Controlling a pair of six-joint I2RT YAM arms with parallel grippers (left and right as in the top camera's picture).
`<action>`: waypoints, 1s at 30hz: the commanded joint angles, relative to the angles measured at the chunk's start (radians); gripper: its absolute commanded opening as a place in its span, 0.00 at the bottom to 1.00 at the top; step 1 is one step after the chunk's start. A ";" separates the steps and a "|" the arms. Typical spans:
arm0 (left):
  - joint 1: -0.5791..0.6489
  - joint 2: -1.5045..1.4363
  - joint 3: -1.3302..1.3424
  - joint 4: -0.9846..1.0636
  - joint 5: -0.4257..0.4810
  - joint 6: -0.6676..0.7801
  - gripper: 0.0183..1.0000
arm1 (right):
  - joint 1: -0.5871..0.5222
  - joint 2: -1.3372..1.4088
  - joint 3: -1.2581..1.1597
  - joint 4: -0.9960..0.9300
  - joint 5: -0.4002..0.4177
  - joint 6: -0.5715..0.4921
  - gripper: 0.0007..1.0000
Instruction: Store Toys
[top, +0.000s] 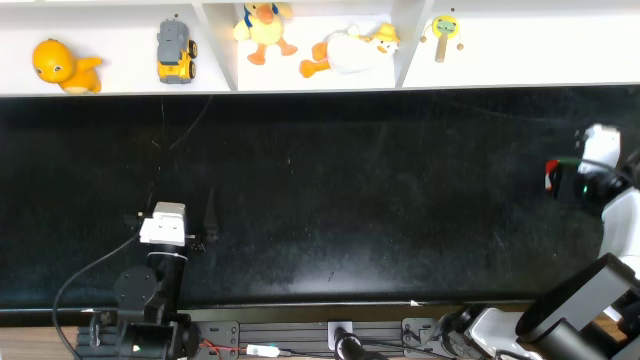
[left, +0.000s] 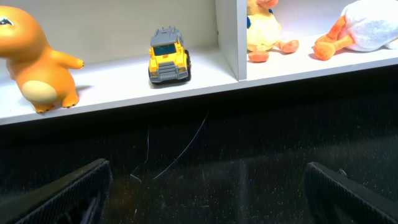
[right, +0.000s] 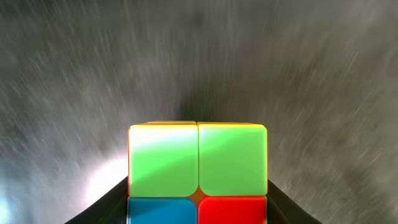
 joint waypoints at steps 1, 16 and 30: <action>-0.007 -0.013 -0.002 -0.003 -0.008 -0.006 1.00 | 0.063 -0.030 0.087 0.003 0.038 0.094 0.48; -0.007 -0.013 -0.002 -0.003 -0.008 -0.006 1.00 | 0.218 -0.023 0.218 0.128 0.034 0.216 0.53; -0.007 -0.013 -0.002 -0.003 -0.008 -0.006 1.00 | 0.280 0.257 0.541 0.050 0.035 0.256 0.53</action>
